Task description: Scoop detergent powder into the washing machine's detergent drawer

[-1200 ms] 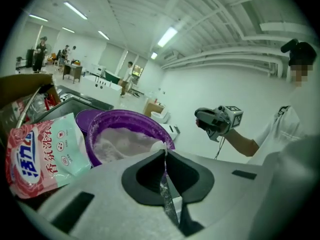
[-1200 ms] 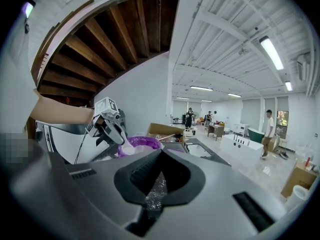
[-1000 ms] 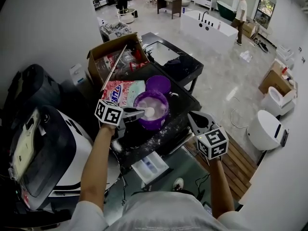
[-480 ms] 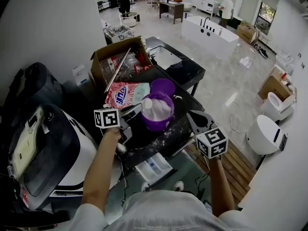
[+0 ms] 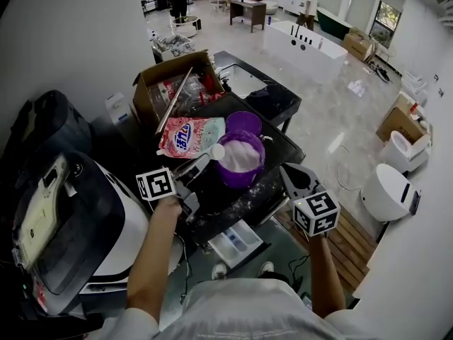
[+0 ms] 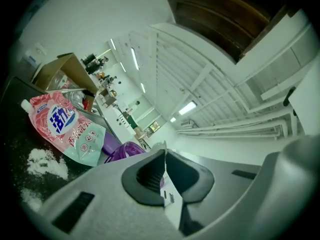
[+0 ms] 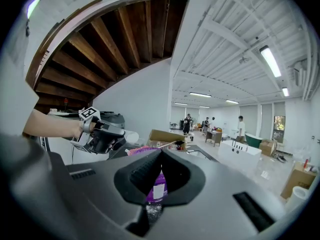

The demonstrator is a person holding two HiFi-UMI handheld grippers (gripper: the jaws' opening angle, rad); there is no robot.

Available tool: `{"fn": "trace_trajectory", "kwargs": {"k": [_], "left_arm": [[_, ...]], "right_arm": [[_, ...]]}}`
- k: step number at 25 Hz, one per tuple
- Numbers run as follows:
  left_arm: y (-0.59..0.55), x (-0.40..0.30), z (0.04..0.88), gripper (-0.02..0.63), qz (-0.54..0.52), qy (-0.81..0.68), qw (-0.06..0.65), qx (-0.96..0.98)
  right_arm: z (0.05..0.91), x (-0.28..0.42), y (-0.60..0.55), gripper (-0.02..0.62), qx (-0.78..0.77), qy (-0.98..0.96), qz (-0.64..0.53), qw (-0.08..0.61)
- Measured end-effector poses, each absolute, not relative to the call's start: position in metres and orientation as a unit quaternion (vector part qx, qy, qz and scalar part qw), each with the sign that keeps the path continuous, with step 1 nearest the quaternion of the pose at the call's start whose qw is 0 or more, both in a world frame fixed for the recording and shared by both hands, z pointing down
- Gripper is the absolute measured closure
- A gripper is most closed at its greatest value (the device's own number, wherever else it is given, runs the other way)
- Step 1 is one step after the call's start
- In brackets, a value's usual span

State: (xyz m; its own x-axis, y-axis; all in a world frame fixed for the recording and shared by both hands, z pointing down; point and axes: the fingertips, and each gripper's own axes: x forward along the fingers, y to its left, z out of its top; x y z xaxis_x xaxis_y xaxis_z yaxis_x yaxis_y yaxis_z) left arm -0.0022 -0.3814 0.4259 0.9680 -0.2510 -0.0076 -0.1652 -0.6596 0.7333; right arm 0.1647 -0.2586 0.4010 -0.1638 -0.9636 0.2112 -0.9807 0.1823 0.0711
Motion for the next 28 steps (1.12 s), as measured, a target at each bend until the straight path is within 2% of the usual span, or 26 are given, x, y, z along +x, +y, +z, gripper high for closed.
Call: {"fn": "trace_trajectory", "kwargs": {"k": [3,9,16,28], "left_arm": [[-0.374,-0.014,0.423,0.591,-0.063,-0.107,0.395,0.91],[-0.343,-0.031,0.428,0.591,-0.096,-0.093,0.441,0.887],[-0.291,-0.045,0.444,0.591,-0.131,-0.134,0.461,0.867],[-0.191,-0.064,0.47,0.591,-0.192,-0.237,0.456,0.836]], "right_arm": [[0.404,0.153,-0.252,0.589,0.643,-0.759,0.037,0.101],[0.416,0.136,-0.236,0.589,0.643,-0.758,0.038,0.1],[0.431,0.122,-0.215,0.589,0.591,-0.799,0.041,0.104],[0.455,0.112,-0.165,0.589,0.485,-0.866,0.039,0.114]]}}
